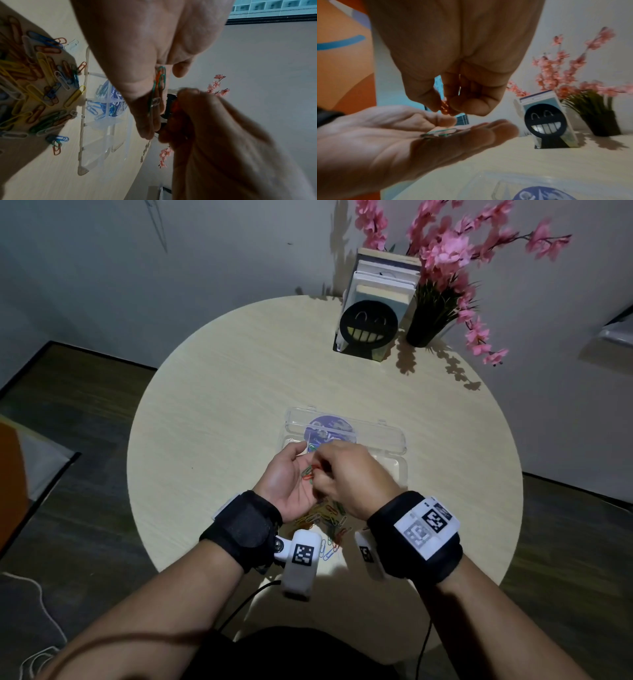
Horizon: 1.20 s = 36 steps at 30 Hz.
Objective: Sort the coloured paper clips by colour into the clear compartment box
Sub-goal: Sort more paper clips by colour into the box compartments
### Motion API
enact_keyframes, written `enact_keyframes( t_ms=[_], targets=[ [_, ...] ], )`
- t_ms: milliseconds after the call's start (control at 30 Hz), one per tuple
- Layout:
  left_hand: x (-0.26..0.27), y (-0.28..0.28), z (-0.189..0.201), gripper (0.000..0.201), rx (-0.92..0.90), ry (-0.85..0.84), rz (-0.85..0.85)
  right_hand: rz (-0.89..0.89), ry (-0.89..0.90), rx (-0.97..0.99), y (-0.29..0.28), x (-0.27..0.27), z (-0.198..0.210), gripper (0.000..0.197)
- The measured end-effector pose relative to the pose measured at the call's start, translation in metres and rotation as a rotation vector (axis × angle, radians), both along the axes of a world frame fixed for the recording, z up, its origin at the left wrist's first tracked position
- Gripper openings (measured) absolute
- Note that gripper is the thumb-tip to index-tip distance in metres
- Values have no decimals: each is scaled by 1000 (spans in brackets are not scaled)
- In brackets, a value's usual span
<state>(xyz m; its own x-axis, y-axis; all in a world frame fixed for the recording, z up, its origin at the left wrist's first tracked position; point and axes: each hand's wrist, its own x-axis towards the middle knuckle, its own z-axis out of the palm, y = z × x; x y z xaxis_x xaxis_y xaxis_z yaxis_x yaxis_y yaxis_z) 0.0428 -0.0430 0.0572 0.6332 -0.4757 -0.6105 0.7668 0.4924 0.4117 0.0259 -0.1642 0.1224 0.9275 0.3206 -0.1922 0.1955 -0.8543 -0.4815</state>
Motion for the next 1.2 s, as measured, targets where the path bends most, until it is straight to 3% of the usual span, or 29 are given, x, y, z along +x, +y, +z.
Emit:
enact_keyframes(
  t_ms=[267, 467, 700, 800, 967, 1100, 1200],
  targets=[
    [-4, 1, 7, 66, 88, 88, 11, 110, 2, -278, 20, 0, -8, 21],
    [-9, 0, 3, 65, 68, 99, 3, 108, -10, -353, 30, -9, -12, 26],
    [-11, -4, 1, 58, 34, 68, 5, -29, -60, -183, 20, -10, -17, 18],
    [-14, -7, 9, 57, -8, 52, 11, -187, -88, 58, 11, -8, -12, 13],
    [-9, -9, 13, 58, -15, 56, 17, -620, -58, 502, -29, 11, -5, 13],
    [-4, -8, 13, 60, -43, 61, 18, -789, -42, 556, -72, 25, -20, 22],
    [-1, -8, 10, 59, -56, 60, 24, -879, 40, 491, -99, 29, -44, 23]
  ],
)
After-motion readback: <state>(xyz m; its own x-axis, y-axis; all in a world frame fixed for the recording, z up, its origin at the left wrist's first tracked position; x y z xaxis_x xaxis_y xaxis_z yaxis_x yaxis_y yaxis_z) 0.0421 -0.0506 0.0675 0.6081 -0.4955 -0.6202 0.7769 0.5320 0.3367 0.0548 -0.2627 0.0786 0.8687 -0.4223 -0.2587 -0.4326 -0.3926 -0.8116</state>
